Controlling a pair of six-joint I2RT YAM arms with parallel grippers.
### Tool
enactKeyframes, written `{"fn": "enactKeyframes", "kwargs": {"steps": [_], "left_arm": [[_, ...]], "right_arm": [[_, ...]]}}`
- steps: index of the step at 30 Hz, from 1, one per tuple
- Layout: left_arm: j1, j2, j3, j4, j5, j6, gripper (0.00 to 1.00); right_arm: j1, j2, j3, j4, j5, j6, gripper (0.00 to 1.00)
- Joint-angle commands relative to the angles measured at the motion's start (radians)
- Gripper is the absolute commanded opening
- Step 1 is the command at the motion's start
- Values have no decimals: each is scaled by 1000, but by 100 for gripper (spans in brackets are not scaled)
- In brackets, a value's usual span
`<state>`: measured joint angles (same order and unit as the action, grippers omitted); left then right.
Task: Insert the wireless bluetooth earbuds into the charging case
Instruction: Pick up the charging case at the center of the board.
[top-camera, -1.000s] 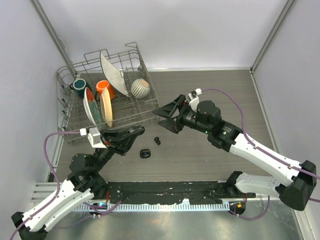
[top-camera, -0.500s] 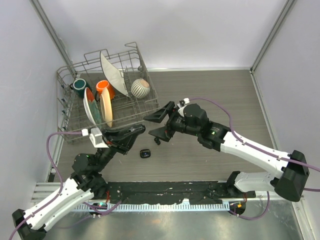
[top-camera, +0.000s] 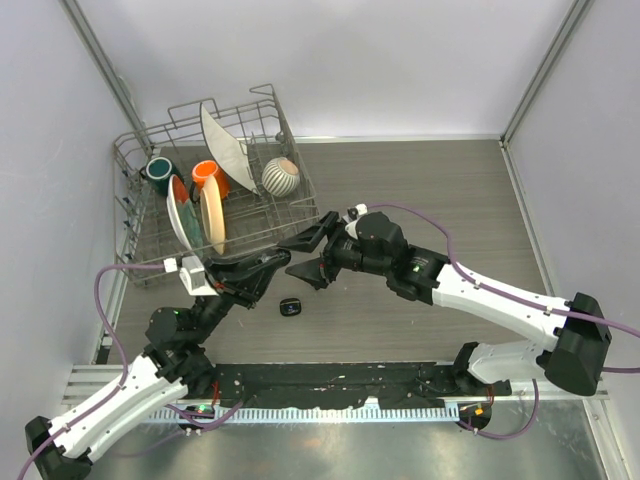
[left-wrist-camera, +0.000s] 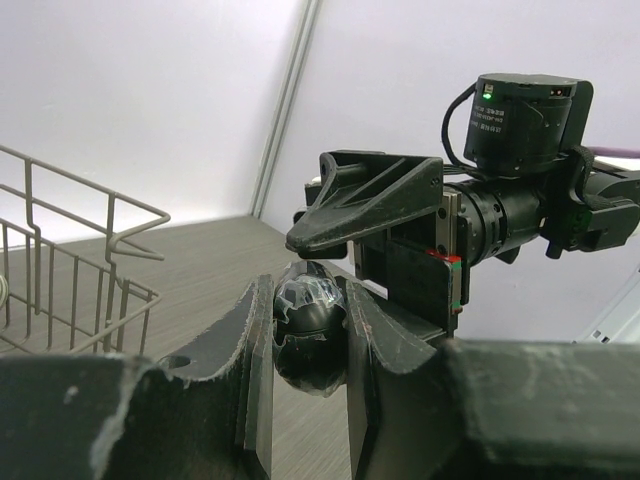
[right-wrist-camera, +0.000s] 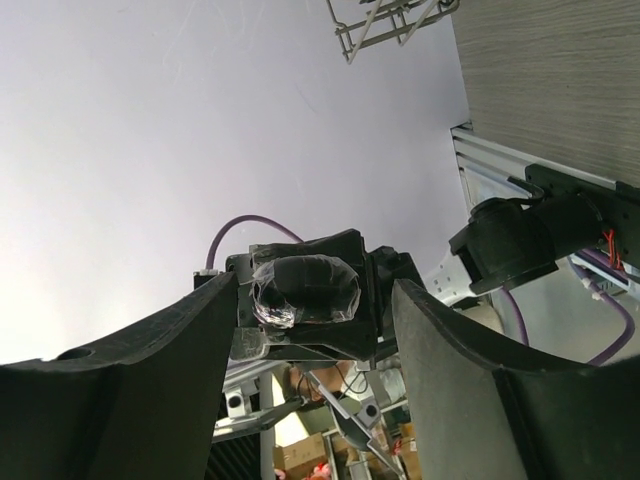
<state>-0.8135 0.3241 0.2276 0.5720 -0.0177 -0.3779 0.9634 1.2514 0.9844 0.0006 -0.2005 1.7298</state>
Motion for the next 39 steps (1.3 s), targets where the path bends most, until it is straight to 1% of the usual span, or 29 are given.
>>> {"fn": "enactKeyframes", "kwargs": {"steps": [1,7,8,9,12,17,19,21,23,28,29,31,32,34,35,36,37,38,39], "left_arm": [[0,13,4,71,-8,24,0],[1,16,1,72,-1,19,0],[0,18,-1,71,-2,17,0],[0,18,1,72,-4,14,0],[0,21,3,72,-2,13,0],[2,30,1,74,1,13,0],[0,33,-1,77,1,10,0],[0,39,-1,83,1,7,0],[0,43,-1,85,-1,7,0],[2,44,-1,88,-1,4,0],[2,44,-1,88,-1,1,0],[0,41,-2,86,-4,0,0],[0,40,-4,85,-4,0,0],[0,36,-1,78,-5,-4,0],[0,35,1,69,-7,-7,0],[0,35,3,65,-7,-18,1],[0,35,1,62,-11,-26,4],[0,35,3,51,-19,-36,10],[0,33,0,49,-22,-61,32]], "right_arm": [[9,0,28,58,0,57,67],[12,11,19,91,-11,79,61],[12,14,19,96,-13,79,59],[12,19,17,102,-14,83,54],[12,26,14,124,-20,86,47],[15,34,13,137,-33,96,46],[15,34,13,139,-33,96,48],[15,33,11,142,-34,94,52],[15,34,10,144,-34,96,54],[15,36,8,153,-40,90,55],[15,37,8,154,-42,88,54],[15,33,5,156,-37,85,49],[14,31,2,156,-33,85,38],[15,26,-12,182,-27,85,24],[15,25,-16,193,-27,86,14],[15,20,-21,214,-25,85,9],[15,20,-27,225,-24,82,3],[15,19,-33,236,-20,80,1],[15,16,-42,254,-16,79,1]]}}
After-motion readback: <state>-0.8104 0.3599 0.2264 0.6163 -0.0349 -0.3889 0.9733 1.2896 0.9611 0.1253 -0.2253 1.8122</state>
